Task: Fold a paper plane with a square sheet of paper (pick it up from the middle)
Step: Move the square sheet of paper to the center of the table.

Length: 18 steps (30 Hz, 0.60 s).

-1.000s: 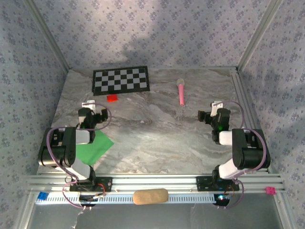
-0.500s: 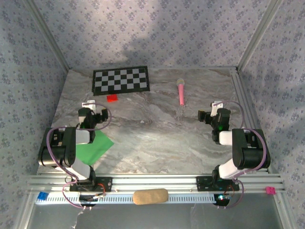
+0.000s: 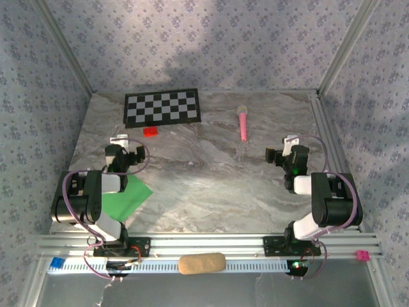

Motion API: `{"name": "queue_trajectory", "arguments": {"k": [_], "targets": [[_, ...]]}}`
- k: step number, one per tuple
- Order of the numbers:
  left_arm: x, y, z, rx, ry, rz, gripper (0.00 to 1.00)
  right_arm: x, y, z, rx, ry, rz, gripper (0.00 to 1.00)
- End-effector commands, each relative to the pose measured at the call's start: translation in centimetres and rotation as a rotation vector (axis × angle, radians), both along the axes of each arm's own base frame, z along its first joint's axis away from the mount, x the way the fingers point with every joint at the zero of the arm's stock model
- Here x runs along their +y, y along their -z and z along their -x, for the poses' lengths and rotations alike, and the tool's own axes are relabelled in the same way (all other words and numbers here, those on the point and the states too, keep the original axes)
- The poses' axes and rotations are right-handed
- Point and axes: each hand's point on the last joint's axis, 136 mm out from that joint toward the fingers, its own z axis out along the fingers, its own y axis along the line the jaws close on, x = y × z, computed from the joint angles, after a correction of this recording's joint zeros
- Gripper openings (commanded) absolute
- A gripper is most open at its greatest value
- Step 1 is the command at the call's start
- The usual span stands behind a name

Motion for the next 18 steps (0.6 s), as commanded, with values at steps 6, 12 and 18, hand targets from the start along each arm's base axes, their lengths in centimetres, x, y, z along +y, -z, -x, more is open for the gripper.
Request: {"name": "queue_trajectory", "arguments": {"k": [6,12,18], "targets": [[-0.9,-2.8,0.1,-0.092,0.035,-0.031,1.00,0.7,-2.0,-0.5,-0.055,-0.022,0.033,1.00],[-0.8,-5.1,0.5,-0.005,0.002,0.029,1.00,1.0,-3.6,-0.6,-0.004,-0.027,0.019,0.97],[3.9,-7.4,3.0,0.056,-0.361,0.176,1.00,1.8,-6.6,0.6,0.095,-0.008,-0.099,1.00]]}}
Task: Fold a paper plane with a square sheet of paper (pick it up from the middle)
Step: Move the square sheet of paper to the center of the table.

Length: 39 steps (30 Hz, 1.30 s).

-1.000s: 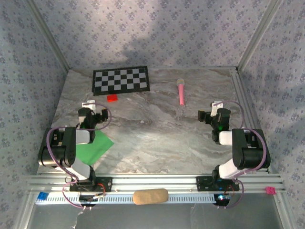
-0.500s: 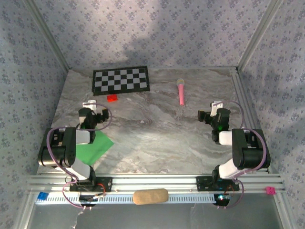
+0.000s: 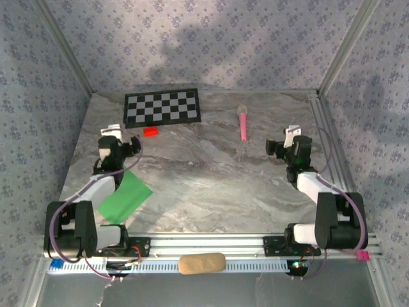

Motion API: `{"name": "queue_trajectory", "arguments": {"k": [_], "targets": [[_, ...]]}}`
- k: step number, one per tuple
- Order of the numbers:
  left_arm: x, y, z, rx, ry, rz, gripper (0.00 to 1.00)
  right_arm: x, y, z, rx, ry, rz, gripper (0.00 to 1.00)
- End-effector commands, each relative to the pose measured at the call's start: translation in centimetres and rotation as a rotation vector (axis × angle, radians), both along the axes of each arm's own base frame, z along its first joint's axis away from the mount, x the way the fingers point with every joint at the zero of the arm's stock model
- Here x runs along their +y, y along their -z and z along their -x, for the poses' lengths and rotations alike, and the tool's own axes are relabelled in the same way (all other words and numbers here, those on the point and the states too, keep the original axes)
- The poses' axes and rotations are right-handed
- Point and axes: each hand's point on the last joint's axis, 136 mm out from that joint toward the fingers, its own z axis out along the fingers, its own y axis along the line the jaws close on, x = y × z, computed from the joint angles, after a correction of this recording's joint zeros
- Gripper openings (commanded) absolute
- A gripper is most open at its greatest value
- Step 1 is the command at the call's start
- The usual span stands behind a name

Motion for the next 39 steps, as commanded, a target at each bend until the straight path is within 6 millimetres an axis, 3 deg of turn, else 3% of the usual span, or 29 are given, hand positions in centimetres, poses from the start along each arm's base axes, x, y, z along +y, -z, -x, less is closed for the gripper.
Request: {"name": "queue_trajectory", "arguments": {"k": [1,4,6,9,13,18,27,32,39], "targets": [[3.7,0.4,2.9,0.145,-0.291,0.147,1.00,0.9,-0.5,1.3,0.142,0.024,-0.127,1.00],[3.6,0.8,4.7,0.254,-0.325,0.236,1.00,1.7,-0.7,2.0,0.235,0.063,-0.320,1.00],[3.0,2.1,5.7,0.300,-0.308,0.264,1.00,1.9,-0.2,2.6,0.303,0.117,-0.445,1.00],[2.3,4.4,7.7,0.397,-0.329,0.347,1.00,5.3,-0.2,3.0,0.355,0.001,-0.588,1.00],[1.4,6.1,10.0,0.492,-0.350,0.407,1.00,9.8,-0.5,3.9,0.409,-0.112,-0.558,1.00],[1.1,7.5,12.0,0.570,-0.405,0.472,1.00,13.3,-0.7,4.8,0.448,-0.165,-0.509,1.00],[-0.1,10.4,13.9,0.642,-0.425,0.549,1.00,16.7,-0.4,6.7,0.472,-0.179,-0.501,1.00],[-0.4,11.2,14.3,0.661,-0.410,0.552,1.00,18.7,-1.3,7.4,0.455,-0.219,-0.567,1.00],[-2.1,12.3,14.1,0.713,-0.321,0.602,1.00,19.1,-1.1,7.9,0.449,-0.188,-0.561,1.00]]}}
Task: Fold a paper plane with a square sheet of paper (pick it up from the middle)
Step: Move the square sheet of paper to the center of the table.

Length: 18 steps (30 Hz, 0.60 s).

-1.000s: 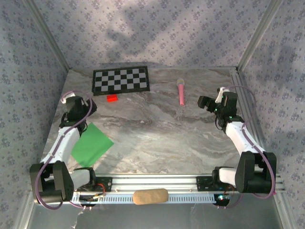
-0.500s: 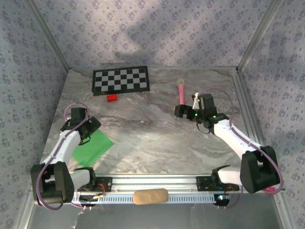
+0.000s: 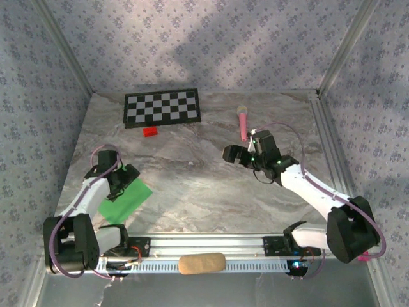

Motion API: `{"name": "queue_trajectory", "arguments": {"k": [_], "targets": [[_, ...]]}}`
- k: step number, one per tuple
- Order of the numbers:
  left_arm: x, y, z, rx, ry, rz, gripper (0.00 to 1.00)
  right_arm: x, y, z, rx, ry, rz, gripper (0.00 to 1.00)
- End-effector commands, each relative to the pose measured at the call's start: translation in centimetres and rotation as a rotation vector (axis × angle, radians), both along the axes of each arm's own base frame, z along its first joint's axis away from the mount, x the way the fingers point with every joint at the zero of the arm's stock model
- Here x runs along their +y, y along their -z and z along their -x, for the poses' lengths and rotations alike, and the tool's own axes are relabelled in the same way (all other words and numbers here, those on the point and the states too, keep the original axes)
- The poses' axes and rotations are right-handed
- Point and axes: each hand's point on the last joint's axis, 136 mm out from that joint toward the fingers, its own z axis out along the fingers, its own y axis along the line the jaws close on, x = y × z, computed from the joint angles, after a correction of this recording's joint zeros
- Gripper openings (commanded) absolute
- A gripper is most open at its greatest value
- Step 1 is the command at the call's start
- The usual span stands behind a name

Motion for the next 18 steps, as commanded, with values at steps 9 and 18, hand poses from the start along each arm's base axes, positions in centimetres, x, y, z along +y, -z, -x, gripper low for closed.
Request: {"name": "queue_trajectory", "arguments": {"k": [9,18], "targets": [[-6.4,1.3,0.4,0.005,0.284,0.140,1.00,-1.8,0.7,0.4,0.006,0.125,0.014,1.00],[-13.8,1.1,0.4,-0.039,0.541,0.126,1.00,-2.3,2.2,1.4,0.057,0.163,0.003,1.00]]}}
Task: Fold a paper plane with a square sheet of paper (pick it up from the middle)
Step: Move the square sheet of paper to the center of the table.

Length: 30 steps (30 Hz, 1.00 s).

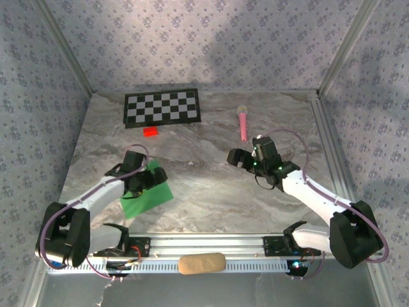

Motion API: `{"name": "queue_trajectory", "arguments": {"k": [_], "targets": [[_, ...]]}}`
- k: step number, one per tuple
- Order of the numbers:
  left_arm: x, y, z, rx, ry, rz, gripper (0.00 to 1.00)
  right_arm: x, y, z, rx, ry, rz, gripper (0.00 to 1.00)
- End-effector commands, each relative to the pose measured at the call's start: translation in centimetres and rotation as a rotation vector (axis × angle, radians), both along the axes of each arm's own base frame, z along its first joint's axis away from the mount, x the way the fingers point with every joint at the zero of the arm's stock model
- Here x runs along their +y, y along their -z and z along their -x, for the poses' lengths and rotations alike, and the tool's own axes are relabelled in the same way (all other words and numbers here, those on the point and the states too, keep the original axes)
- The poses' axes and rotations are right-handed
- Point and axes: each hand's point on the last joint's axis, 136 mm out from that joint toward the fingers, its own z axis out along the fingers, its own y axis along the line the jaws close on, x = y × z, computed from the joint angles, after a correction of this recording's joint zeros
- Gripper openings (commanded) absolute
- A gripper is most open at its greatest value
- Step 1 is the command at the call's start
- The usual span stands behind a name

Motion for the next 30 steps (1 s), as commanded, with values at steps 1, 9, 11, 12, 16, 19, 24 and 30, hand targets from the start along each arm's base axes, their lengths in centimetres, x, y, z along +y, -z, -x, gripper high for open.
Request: {"name": "queue_trajectory", "arguments": {"k": [1,9,11,12,16,19,24,30], "targets": [[-2.8,0.5,0.3,0.018,0.077,0.015,0.99,-0.3,0.4,0.6,0.018,0.041,-0.019,1.00],[-10.3,0.5,-0.6,0.005,0.298,-0.046,1.00,-3.3,2.5,2.4,0.074,0.189,-0.023,1.00],[-12.5,0.7,-0.7,0.013,0.361,-0.059,0.99,-4.0,2.7,2.8,0.082,0.213,-0.024,1.00],[-13.4,0.7,-0.7,0.015,0.391,-0.064,0.99,-4.4,2.8,3.0,0.086,0.225,-0.023,1.00],[-16.5,0.8,-1.2,0.028,0.493,-0.108,0.99,-5.7,3.2,3.9,0.105,0.261,-0.021,1.00],[-17.8,-0.1,-1.9,0.014,0.503,-0.088,0.99,-5.9,3.2,4.3,0.111,0.259,-0.037,1.00],[-17.1,-2.7,-3.2,-0.025,0.439,-0.140,1.00,-5.4,2.7,4.3,0.099,0.215,-0.058,1.00],[-14.9,-4.0,-3.6,-0.030,0.377,-0.146,0.95,-3.4,1.1,3.5,0.055,0.105,-0.073,1.00]]}}
